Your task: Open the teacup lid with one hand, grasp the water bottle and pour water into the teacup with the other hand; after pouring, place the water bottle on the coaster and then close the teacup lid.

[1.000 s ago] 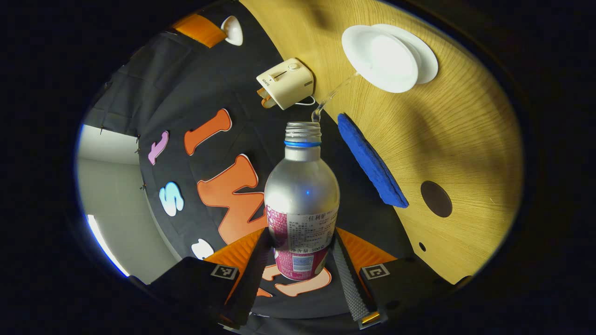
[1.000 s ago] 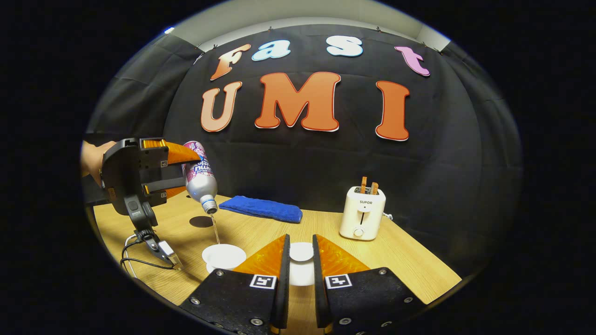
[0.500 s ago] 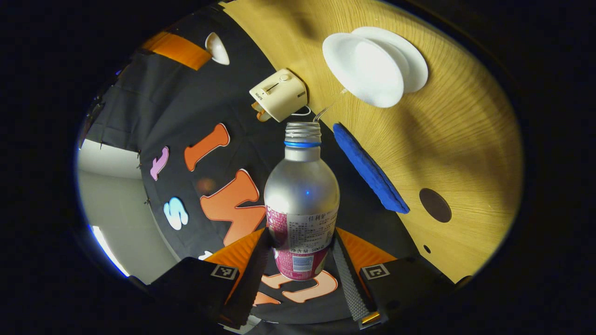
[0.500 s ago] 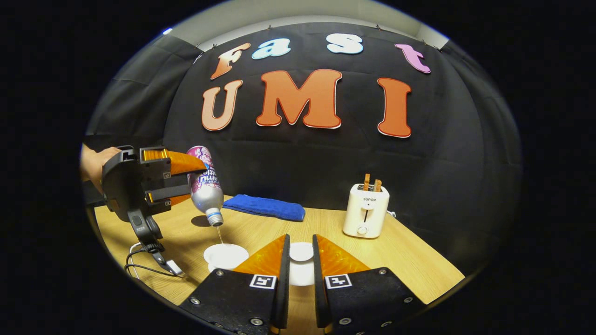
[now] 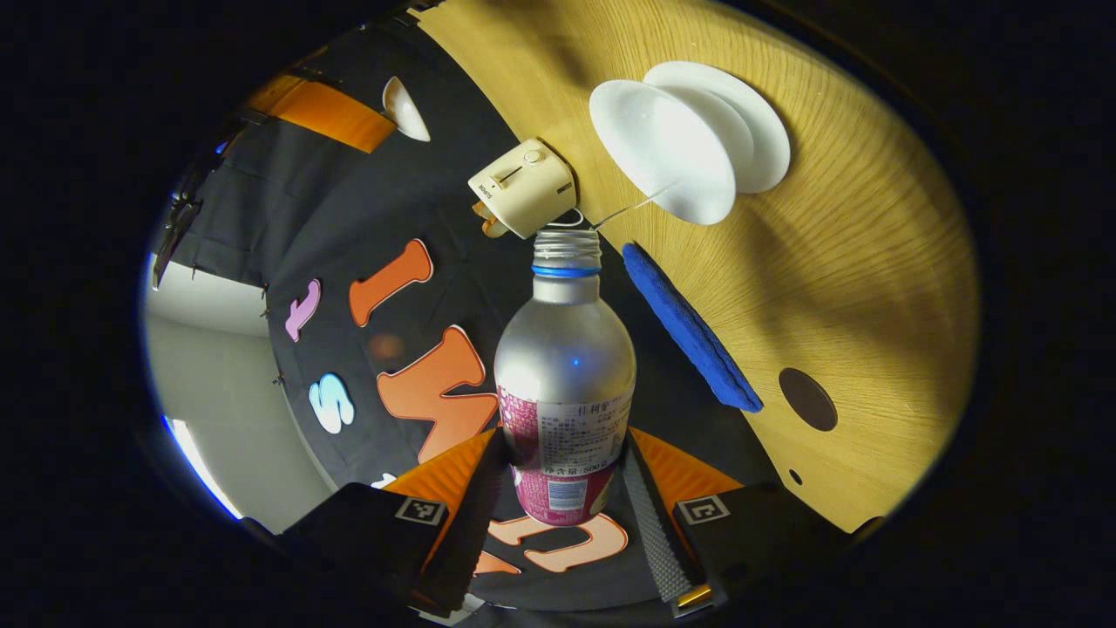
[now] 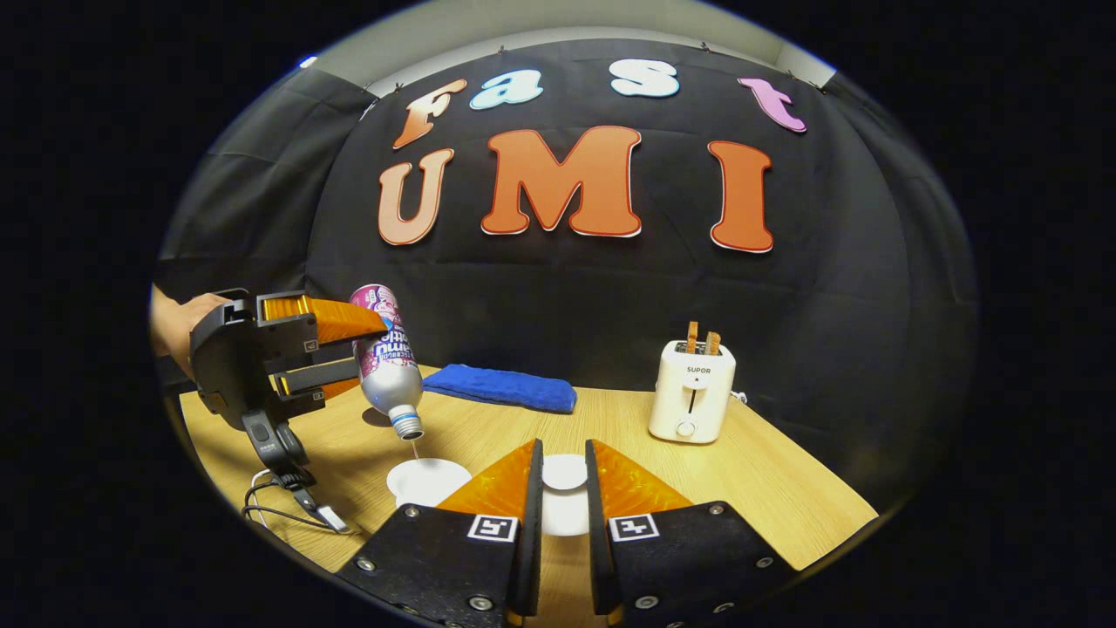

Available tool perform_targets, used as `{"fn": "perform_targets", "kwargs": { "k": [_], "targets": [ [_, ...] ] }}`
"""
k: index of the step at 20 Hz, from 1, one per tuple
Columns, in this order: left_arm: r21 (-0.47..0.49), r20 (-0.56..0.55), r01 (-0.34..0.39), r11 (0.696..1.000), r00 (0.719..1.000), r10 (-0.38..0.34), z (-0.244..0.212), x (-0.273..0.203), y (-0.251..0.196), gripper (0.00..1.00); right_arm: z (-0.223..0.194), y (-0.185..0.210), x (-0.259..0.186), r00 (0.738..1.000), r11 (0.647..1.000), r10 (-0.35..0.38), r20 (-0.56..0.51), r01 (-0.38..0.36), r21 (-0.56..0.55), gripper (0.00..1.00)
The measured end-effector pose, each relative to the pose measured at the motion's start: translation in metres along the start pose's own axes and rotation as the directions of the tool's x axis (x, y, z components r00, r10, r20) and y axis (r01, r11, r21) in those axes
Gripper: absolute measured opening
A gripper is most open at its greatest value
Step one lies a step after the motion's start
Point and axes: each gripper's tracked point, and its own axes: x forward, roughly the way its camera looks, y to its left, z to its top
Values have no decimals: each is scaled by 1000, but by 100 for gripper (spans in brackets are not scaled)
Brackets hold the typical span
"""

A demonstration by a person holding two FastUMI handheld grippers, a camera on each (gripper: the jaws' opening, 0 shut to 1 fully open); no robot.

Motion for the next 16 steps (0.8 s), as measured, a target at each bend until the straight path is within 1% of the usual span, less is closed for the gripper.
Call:
{"fn": "perform_targets", "kwargs": {
  "k": [1,4,6,7,9,10,11,12,13,14,15,16],
  "targets": [
    [-10,-1,-3,1000,1000,3,-1,1,1,81,1,1,0,1000,1000,2,2,-2,2,24],
    [-58,-13,-18,998,1000,17,-3,1,0,81,3,10,3,1000,1000,23,7,-23,12,24],
    [-131,-27,-55,990,998,52,-10,-2,6,81,5,17,7,999,999,40,7,-40,18,24],
    [-170,-35,-80,982,997,75,-12,-5,10,77,6,21,8,999,999,50,9,-50,19,24],
    [-262,-61,-110,959,993,97,-22,-9,12,84,8,28,12,998,997,70,10,-70,23,24],
    [-309,-75,-118,944,992,100,-29,-8,12,84,9,32,15,997,997,78,11,-78,26,24],
    [-353,-92,-135,926,990,109,-36,-12,13,81,10,38,17,996,996,90,7,-91,28,24],
    [-398,-109,-149,905,987,115,-43,-14,13,84,11,43,20,995,995,98,7,-98,27,24],
    [-454,-127,-161,876,985,116,-48,-15,12,81,12,47,23,994,994,108,6,-108,25,24],
    [-510,-154,-175,842,982,111,-55,-18,8,80,12,53,26,993,993,119,5,-119,22,24],
    [-559,-182,-189,807,978,103,-64,-21,4,76,13,59,28,991,991,130,5,-130,20,24],
    [-605,-208,-206,769,973,97,-71,-22,1,79,14,66,30,990,990,142,4,-142,19,24]
  ]
}}
